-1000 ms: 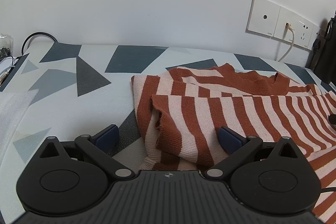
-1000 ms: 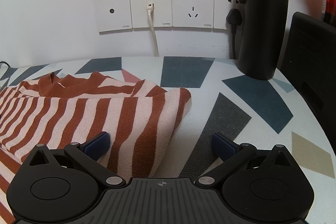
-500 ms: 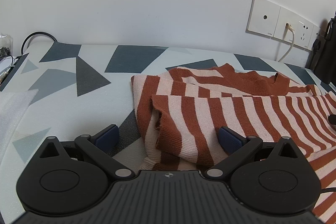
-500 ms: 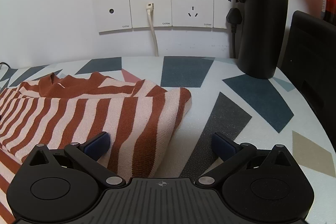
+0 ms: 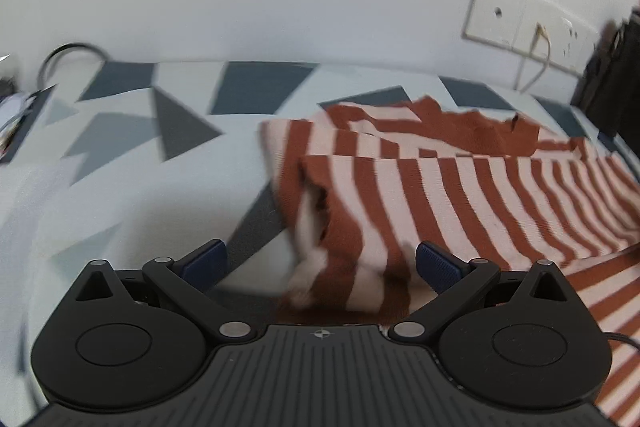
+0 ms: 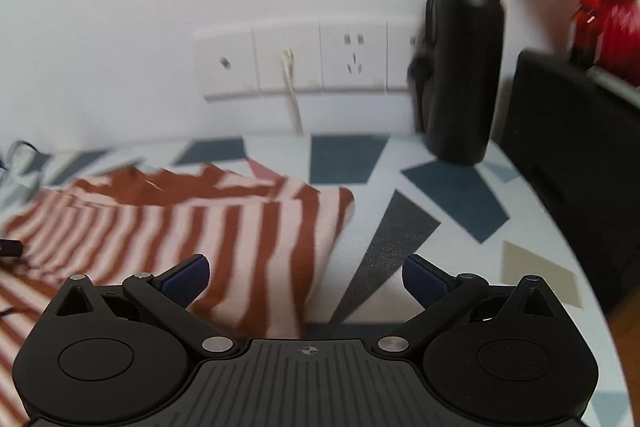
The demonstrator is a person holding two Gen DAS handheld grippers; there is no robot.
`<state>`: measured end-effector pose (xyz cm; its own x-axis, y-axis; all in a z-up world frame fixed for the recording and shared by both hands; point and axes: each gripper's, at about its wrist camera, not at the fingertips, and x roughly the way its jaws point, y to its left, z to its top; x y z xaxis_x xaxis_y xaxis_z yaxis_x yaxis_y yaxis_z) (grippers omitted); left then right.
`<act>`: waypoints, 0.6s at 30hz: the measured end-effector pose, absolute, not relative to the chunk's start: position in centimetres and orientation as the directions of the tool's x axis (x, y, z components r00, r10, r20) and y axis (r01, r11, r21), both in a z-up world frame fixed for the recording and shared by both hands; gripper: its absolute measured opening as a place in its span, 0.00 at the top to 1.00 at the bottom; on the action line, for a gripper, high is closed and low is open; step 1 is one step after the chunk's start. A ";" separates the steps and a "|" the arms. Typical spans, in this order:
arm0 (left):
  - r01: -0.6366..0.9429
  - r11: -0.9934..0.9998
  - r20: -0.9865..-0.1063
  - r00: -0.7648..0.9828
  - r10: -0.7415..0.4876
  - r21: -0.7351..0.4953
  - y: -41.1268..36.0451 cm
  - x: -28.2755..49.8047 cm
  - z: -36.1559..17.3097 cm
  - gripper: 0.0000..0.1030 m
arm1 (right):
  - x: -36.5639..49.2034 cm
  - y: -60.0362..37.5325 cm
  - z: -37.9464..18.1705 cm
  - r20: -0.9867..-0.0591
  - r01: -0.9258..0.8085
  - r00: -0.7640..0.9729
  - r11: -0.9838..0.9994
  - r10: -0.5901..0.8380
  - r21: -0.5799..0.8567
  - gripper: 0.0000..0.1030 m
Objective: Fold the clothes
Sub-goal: 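Open both tools and lift them away from the folded sweater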
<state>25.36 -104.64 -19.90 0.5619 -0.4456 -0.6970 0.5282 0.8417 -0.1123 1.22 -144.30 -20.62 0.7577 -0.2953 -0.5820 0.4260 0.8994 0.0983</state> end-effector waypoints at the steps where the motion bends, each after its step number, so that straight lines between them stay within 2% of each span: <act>1: 0.519 0.845 -0.689 0.566 -0.453 -0.128 -103.7 24.8 -19.3 0.01 | 0.1 -143.7 -19.9 -0.569 0.422 0.768 0.901 -0.295 0.103 0.01; 5: 0.543 0.826 -0.648 0.576 -0.499 -0.154 -99.4 21.4 -16.9 0.01 | -5.0 -141.4 -17.6 -0.515 0.407 0.805 0.905 -0.293 0.122 0.01; 10: 0.558 0.817 -0.643 0.573 -0.509 -0.149 -94.6 16.9 -15.3 0.01 | -11.5 -139.0 -15.2 -0.452 0.386 0.847 0.908 -0.279 0.163 0.01; 14: 0.570 0.808 -0.639 0.569 -0.518 -0.147 -91.8 13.4 -14.4 0.01 | -15.0 -137.8 -15.2 -0.454 0.389 0.850 0.899 -0.266 0.202 0.01; 18: 0.594 0.794 -0.638 0.564 -0.525 -0.127 -90.8 10.1 -14.8 0.01 | -16.8 -136.1 -17.8 -0.506 0.369 0.835 0.901 -0.215 0.227 0.01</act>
<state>10.10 -90.83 -14.82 0.5642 -0.5245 -0.6376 0.5942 0.7942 -0.1275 -16.85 -136.10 -17.81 0.8355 -0.2149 -0.5057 0.3690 0.9014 0.2266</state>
